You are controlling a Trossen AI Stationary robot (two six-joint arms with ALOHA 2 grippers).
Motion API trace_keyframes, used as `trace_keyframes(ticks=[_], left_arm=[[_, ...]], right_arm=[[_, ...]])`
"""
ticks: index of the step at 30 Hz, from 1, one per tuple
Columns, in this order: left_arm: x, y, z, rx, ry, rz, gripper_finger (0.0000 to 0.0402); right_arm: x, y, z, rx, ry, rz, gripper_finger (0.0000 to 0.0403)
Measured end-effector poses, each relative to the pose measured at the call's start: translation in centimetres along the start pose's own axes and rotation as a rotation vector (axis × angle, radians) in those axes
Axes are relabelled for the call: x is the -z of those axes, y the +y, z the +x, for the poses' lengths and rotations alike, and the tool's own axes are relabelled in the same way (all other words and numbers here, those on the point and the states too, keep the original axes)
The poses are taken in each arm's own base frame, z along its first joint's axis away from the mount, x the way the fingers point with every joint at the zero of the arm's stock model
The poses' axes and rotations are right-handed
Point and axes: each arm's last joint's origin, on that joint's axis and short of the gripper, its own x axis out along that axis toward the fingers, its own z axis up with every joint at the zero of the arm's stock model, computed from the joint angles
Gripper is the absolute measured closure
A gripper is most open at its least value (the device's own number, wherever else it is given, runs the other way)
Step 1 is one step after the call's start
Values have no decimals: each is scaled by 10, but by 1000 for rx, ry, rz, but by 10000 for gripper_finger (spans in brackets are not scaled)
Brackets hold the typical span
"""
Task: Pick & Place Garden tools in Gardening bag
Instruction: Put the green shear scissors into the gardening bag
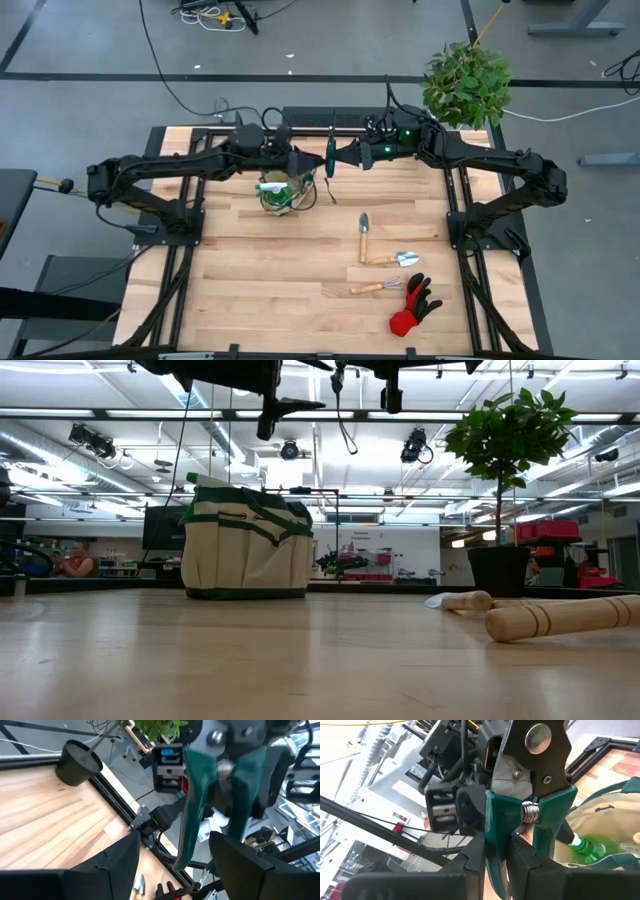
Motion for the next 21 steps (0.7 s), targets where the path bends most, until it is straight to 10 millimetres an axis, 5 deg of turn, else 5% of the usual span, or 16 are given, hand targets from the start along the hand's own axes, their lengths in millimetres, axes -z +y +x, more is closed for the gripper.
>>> trace_keyframes(ticks=[21], left_arm=[[5,1,11,26,-28,12,156]], right_arm=[[0,0,0,0,0,-1,352]])
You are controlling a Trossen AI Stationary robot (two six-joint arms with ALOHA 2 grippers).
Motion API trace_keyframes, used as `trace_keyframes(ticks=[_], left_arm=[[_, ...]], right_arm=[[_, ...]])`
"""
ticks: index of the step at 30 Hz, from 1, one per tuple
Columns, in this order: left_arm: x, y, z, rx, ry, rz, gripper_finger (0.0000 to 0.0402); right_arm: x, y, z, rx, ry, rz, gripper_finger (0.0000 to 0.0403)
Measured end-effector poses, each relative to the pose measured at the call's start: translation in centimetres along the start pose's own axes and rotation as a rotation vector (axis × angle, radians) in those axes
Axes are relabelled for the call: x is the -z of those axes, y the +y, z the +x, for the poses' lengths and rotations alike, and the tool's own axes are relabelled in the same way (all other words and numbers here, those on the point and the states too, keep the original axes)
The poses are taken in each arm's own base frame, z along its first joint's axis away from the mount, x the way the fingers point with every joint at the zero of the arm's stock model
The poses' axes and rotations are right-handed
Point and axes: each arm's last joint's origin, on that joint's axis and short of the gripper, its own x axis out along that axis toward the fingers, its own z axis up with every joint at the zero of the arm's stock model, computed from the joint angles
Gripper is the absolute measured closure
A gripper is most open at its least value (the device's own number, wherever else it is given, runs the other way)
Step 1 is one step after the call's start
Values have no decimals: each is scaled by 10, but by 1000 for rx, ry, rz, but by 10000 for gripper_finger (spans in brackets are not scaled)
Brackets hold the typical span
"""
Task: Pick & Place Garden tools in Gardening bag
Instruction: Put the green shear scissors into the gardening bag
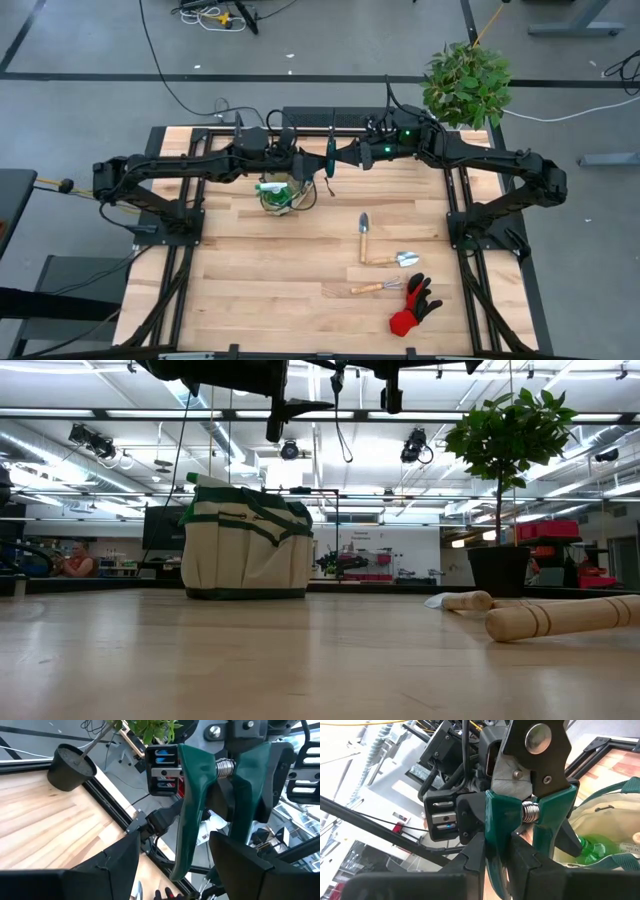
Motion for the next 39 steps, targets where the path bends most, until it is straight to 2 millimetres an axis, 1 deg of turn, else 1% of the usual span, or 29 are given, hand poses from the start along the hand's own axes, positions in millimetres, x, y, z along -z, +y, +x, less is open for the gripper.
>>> trace_keyframes(ticks=[12,17,21,29,34,37,39], left_arm=[[0,0,0,0,1,7,156],[-2,1,-1,32,31,71,156],[-9,1,-8,65,53,86,156],[-23,3,-26,16,59,143,156],[-30,0,-41,-9,52,239,156],[-34,-6,-47,15,34,370,156],[-33,-9,-48,35,33,485,156]], right_arm=[[0,0,0,-6,5,-1,352],[-1,0,0,-10,0,-3,352],[-3,2,-1,-27,-17,-4,352],[-7,3,-3,-58,-24,4,352],[-6,3,-3,-58,-23,6,352],[-6,3,-3,-58,-22,6,352],[-6,3,-3,-58,-22,6,352]])
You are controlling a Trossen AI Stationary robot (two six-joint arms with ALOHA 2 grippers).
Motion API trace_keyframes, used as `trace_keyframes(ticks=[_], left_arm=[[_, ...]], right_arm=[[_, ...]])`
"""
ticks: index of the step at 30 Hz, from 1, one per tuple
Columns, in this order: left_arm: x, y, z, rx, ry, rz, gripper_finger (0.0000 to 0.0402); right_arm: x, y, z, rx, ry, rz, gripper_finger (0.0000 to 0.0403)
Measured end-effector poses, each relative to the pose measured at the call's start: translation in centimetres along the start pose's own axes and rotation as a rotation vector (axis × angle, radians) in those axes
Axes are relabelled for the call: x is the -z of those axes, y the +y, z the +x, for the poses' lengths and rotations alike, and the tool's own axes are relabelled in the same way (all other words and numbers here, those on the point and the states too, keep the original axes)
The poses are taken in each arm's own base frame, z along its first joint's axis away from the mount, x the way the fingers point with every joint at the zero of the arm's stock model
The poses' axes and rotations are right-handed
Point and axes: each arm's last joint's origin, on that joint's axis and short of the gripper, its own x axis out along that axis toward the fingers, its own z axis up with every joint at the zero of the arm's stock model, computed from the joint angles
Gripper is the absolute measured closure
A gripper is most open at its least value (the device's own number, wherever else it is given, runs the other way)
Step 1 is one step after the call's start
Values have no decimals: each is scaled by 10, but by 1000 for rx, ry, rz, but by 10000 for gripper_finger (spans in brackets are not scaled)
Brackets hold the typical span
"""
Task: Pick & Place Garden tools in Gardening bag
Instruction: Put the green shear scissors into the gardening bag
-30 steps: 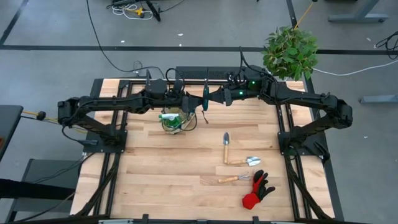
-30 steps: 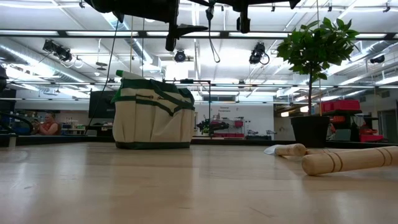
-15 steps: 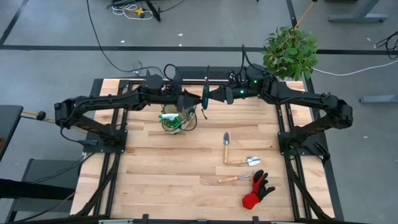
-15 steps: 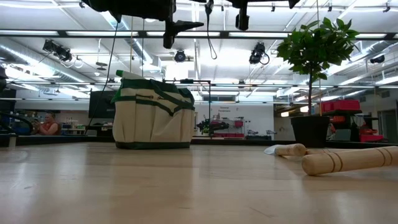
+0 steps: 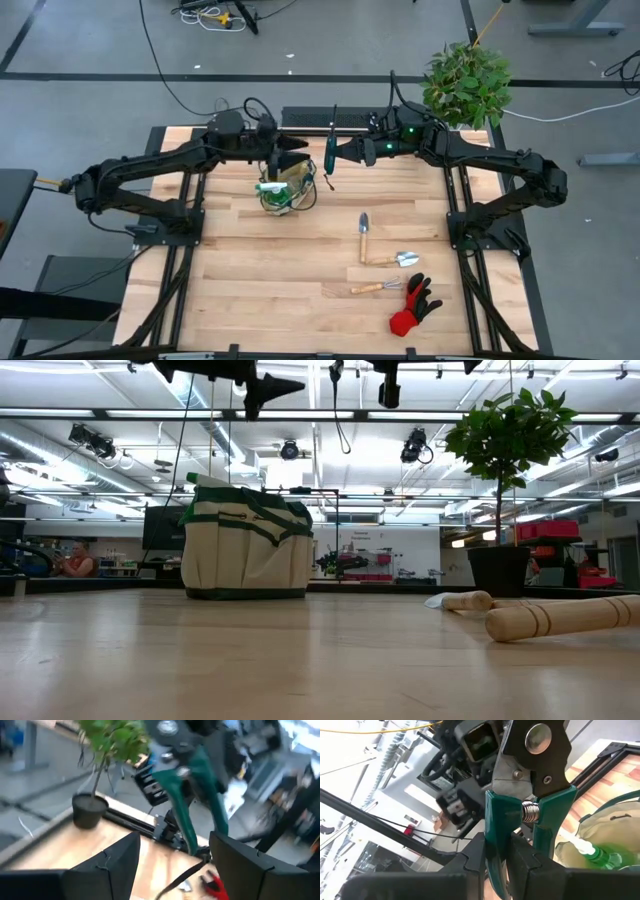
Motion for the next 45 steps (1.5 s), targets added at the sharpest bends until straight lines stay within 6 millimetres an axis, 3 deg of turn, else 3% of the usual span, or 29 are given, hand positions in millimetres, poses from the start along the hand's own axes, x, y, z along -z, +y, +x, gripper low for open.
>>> trace_keyframes(ticks=[9,14,29,38,45], left_arm=[[8,-12,4,73,36,580,156],[11,-17,5,75,34,816,156],[19,-38,10,-83,91,1614,156],[22,-45,10,-136,148,1890,156],[23,-48,11,-103,136,1977,156]], right_arm=[[0,0,0,0,0,64,352],[0,0,0,1,-1,96,352],[-1,1,0,-7,-6,172,352],[-1,1,0,-12,-6,199,352],[0,2,0,-26,14,199,352]])
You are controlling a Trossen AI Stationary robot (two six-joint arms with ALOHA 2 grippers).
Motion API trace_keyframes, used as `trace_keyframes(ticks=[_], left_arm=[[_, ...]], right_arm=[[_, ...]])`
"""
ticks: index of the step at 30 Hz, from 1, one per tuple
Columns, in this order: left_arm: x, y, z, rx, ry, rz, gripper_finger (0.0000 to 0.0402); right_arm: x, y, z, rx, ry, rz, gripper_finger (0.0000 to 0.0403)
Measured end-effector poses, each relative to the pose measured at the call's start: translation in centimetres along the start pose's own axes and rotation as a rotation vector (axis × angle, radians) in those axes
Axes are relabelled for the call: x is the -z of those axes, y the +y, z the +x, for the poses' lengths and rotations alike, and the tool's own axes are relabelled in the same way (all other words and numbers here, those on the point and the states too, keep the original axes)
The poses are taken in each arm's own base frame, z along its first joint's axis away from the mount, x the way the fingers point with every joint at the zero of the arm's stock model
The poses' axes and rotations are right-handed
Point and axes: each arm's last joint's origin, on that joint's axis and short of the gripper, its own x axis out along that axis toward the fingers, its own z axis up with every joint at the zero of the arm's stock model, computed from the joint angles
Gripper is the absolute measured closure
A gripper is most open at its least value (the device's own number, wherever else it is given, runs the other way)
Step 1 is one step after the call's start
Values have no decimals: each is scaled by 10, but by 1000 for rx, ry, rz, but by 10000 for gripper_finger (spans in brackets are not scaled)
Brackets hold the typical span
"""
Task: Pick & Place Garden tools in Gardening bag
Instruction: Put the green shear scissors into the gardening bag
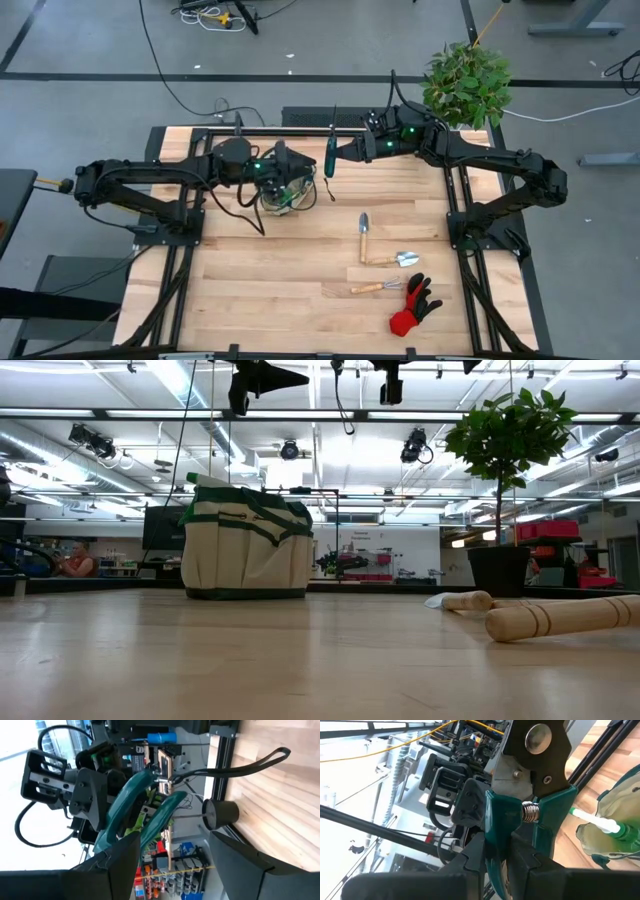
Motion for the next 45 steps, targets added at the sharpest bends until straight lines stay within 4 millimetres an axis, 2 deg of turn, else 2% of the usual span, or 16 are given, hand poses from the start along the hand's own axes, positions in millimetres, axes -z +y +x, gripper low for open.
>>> trace_keyframes(ticks=[12,15,38,45], left_arm=[[-2,1,1,-20,-38,126,156],[-3,0,6,-39,-40,159,156],[-6,-10,35,-120,-31,201,157],[-6,-12,39,-129,-29,201,174]], right_arm=[[1,0,0,-12,22,11,352],[1,0,0,-13,23,12,352],[0,3,0,-43,25,35,352],[0,3,0,-43,29,39,352]])
